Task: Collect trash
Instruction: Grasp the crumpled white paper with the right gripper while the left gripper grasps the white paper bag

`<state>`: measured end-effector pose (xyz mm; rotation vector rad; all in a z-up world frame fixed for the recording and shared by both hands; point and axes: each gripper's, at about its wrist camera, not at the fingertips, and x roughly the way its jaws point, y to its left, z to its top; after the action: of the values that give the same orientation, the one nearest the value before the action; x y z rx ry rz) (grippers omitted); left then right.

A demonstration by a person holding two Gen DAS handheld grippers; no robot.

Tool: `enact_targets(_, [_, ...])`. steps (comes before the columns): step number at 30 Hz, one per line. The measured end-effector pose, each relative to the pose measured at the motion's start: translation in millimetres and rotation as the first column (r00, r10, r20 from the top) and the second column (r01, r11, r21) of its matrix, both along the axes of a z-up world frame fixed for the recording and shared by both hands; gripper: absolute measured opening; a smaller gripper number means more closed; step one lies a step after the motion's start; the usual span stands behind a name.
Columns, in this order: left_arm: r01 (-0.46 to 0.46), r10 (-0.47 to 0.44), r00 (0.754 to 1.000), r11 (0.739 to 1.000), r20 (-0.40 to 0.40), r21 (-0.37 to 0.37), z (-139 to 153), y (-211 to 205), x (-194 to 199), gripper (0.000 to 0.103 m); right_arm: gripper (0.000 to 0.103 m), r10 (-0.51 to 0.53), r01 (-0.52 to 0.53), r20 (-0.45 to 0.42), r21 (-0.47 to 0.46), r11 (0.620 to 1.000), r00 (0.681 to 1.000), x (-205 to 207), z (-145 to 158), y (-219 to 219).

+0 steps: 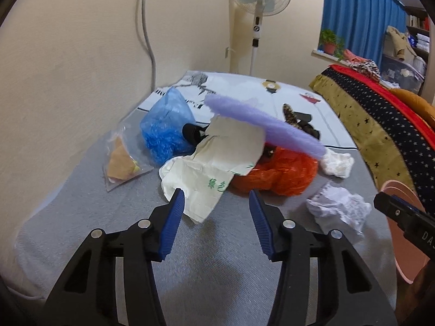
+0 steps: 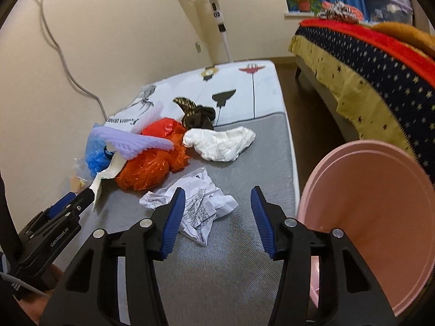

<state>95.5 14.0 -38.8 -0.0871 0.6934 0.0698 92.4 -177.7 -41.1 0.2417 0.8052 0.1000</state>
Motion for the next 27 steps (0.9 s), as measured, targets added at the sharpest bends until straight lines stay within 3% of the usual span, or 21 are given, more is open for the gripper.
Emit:
enact_targets(10, [-0.035,0.034,0.996,0.999,-0.085,-0.002,-18,4,28,0.049,0.053,0.017,-0.013,-0.087,0.039,0.999,0.996,24,-28,6])
enact_targets(15, [-0.044,0.042,0.993,0.999,-0.113,-0.011,-23,6,33,0.030,0.044,0.052,-0.051,-0.086,0.023,0.998,0.995,24,-29,13])
enact_targets(19, [-0.039,0.036,0.994,0.999,-0.108,-0.022,-22,9,29,0.015,0.027,0.074,-0.073,-0.070,0.021,0.997,0.995,22,-25,16])
enact_targets(27, [-0.051,0.046,0.996,0.997,-0.075,-0.053,-10,18,13,0.003,0.017,0.097,-0.097,0.006,-0.020,0.995,0.995,6,-1,21])
